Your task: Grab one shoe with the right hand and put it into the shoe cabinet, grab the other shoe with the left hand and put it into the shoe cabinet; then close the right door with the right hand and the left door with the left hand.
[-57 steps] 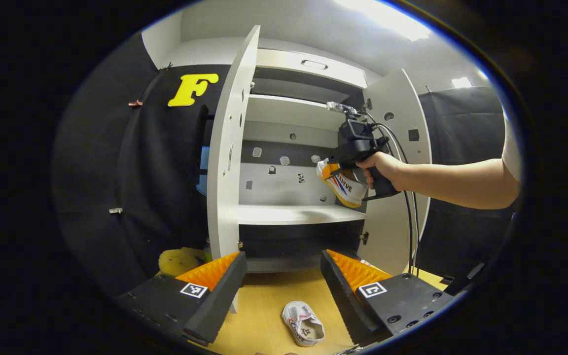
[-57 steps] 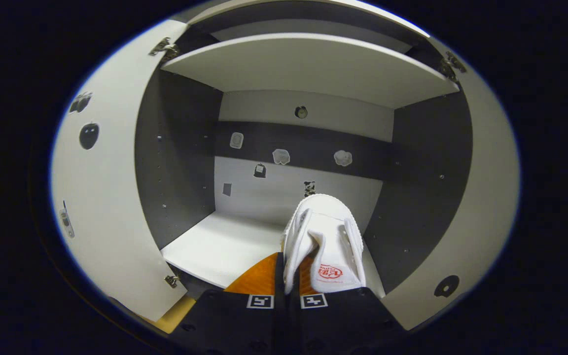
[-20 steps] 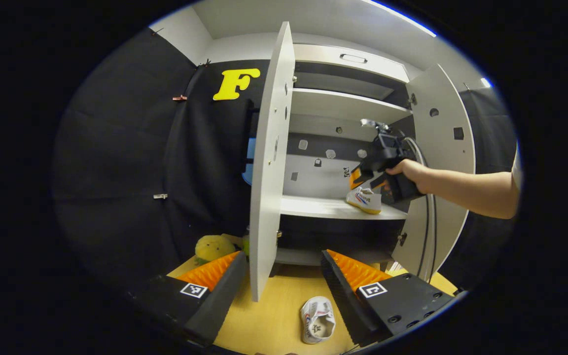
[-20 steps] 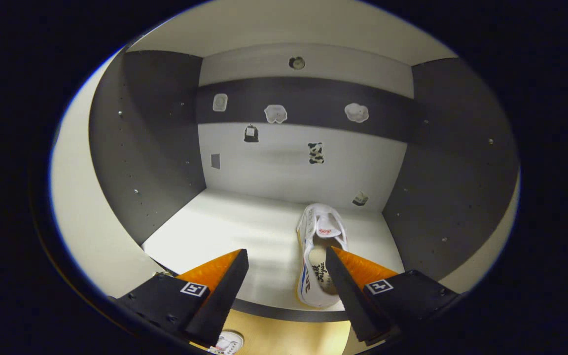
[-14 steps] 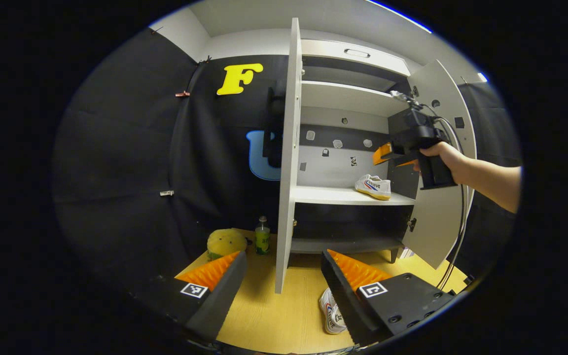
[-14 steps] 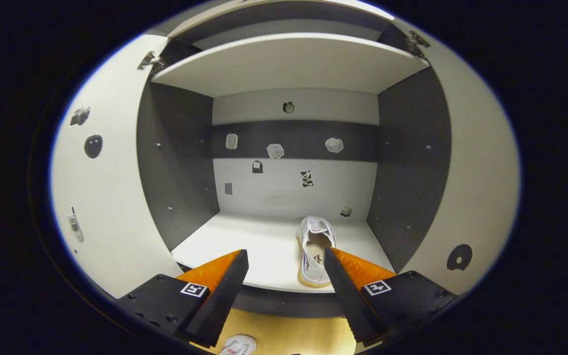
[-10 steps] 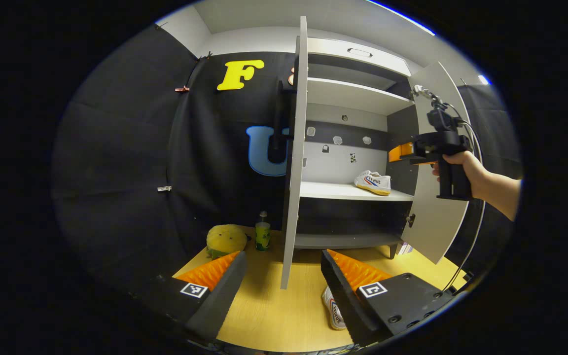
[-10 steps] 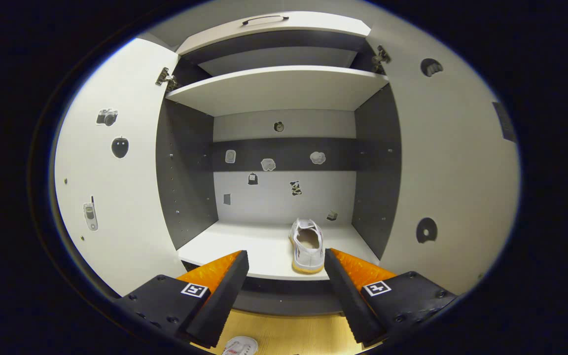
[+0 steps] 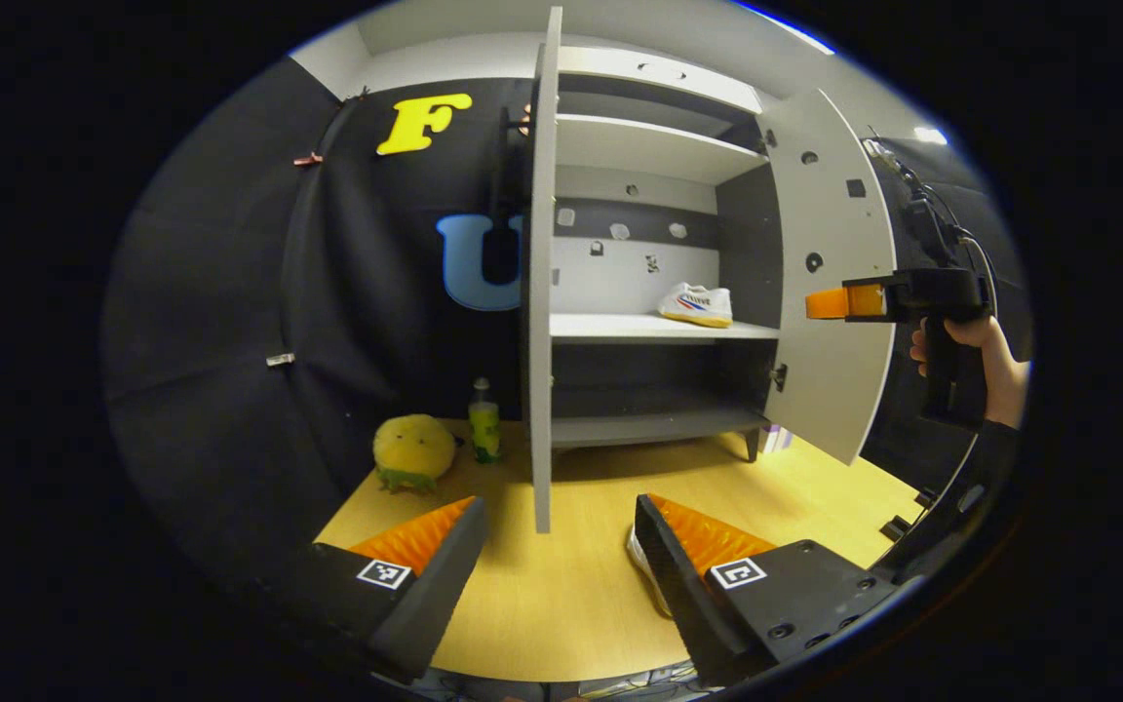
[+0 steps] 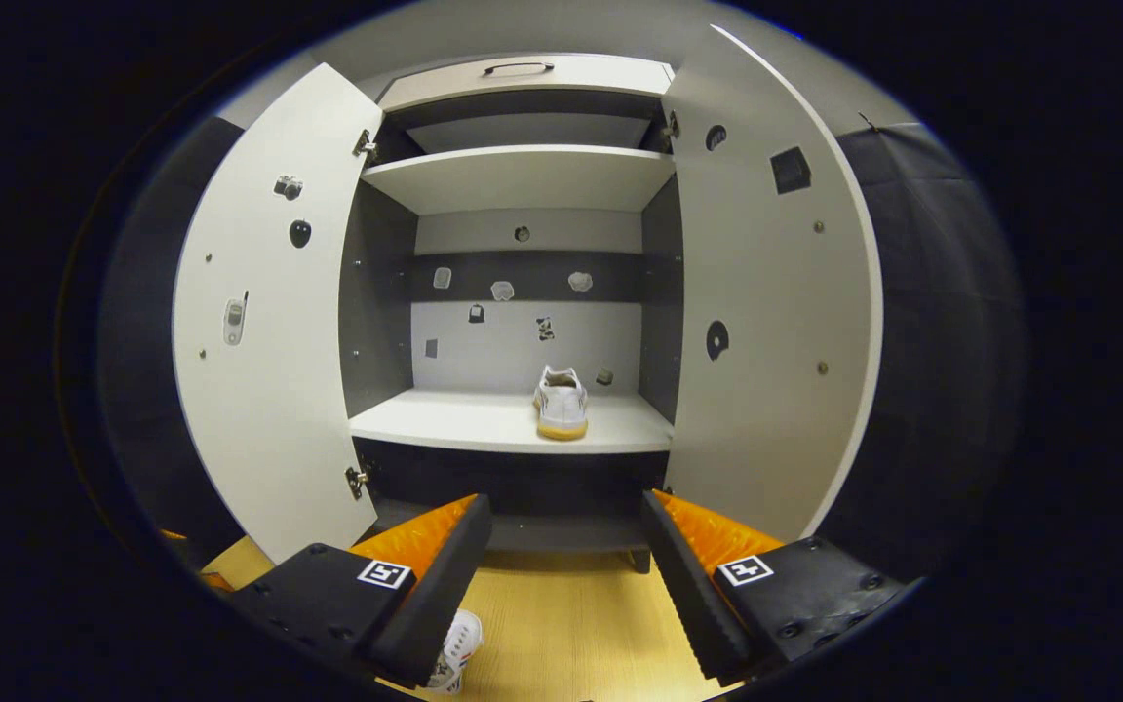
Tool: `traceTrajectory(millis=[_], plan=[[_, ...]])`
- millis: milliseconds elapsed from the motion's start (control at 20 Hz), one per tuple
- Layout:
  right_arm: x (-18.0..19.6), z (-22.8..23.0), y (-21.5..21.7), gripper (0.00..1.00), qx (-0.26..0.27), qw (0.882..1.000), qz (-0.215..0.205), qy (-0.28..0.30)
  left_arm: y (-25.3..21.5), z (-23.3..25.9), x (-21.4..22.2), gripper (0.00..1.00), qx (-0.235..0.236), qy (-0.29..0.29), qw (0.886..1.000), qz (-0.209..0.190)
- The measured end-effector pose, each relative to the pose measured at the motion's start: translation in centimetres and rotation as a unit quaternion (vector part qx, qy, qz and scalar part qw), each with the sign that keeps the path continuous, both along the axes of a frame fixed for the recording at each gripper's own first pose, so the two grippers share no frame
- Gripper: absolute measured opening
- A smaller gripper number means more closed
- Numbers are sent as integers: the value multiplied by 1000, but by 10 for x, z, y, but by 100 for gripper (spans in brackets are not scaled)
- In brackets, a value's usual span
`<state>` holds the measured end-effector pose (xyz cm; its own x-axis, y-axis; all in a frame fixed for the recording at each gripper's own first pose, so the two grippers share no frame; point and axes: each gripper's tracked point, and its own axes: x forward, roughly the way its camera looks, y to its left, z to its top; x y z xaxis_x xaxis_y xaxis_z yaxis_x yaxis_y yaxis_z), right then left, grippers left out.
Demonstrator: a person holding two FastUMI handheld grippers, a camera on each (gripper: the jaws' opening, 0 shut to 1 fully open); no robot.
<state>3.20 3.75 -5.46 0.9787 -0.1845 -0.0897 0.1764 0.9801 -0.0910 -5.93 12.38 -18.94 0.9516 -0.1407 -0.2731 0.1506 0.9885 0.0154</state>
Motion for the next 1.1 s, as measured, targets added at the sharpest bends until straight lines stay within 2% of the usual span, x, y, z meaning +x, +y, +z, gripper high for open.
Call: traceTrajectory(millis=[200, 350, 550, 800, 1100], plan=[[-47, -40, -19, 98, 3, 999, -30, 37, -35, -30, 1, 95, -5, 43, 998, -48], [-87, -66, -33, 98, 12, 995, -57, 77, -59, -55, 8, 95, 8, 63, 995, -83], [-128, -93, -41, 98, 33, 989, -86, 115, -79, -100, 22, 95, 24, 92, 990, -107], [-165, -116, -46, 99, 56, 982, -117, 139, -92, -146, 53, 95, 42, 126, 985, -114], [-188, -124, -51, 99, 59, 978, -129, 154, -102, -189, 88, 96, 65, 168, 977, -111]])
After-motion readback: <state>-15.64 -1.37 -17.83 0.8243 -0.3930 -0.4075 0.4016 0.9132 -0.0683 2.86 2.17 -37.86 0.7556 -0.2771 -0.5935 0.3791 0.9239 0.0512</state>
